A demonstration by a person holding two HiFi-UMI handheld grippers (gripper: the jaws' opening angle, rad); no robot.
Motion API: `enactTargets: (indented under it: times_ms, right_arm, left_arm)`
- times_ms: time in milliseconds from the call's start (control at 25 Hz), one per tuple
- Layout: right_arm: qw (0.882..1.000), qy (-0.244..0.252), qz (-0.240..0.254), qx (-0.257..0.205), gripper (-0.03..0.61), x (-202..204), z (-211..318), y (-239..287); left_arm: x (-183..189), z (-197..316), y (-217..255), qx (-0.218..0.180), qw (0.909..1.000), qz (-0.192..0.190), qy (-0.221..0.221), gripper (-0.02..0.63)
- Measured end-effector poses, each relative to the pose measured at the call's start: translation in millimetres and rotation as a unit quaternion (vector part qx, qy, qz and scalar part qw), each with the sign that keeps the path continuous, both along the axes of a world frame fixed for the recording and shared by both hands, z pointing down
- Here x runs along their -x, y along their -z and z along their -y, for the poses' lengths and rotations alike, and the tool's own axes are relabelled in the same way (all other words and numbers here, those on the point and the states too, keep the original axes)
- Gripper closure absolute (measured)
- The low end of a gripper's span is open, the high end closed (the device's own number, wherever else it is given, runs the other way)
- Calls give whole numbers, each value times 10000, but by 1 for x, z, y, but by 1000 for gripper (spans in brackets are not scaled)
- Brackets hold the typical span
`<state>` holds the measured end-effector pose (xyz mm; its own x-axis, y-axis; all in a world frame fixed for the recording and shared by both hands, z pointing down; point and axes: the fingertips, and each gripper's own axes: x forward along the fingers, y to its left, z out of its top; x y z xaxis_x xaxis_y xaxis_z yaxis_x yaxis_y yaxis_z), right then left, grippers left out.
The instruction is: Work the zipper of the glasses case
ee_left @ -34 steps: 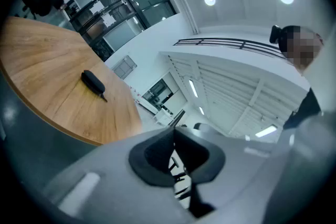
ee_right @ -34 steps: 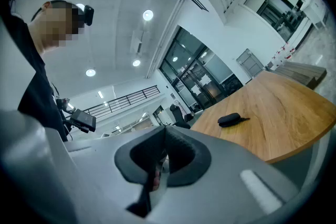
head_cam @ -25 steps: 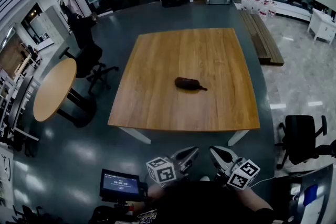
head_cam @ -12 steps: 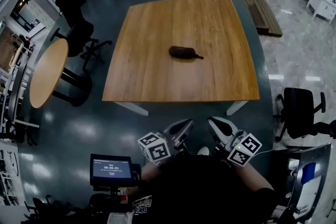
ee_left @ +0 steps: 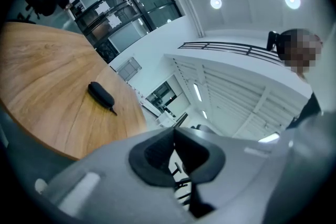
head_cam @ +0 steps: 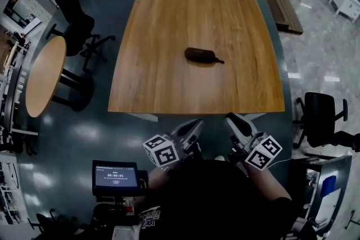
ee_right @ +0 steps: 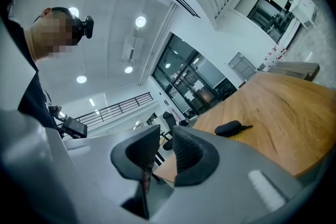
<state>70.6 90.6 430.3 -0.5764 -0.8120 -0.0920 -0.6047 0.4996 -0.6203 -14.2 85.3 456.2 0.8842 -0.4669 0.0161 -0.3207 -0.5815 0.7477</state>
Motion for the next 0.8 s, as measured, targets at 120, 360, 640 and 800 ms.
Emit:
enactTargets:
  times_ms: [120,360,640,800]
  right_arm:
    - [9998,-96,-58,137,508,7,39,-4]
    - [9926,-123,-1113,477,460,19,129,-57]
    - [9347,398,-3393,982,325,11,250,-161]
    - [8799,1122,-4494,1061,257,-2,292,-200]
  left_arm:
    - [14,38,3,19,9999,-95,39,611]
    - [52,112,3,68,9998,-166,99,612]
    - [109,165,-8,325,9984,-116,445,611]
    - [115,167,-17,463,9972,-71,585,611]
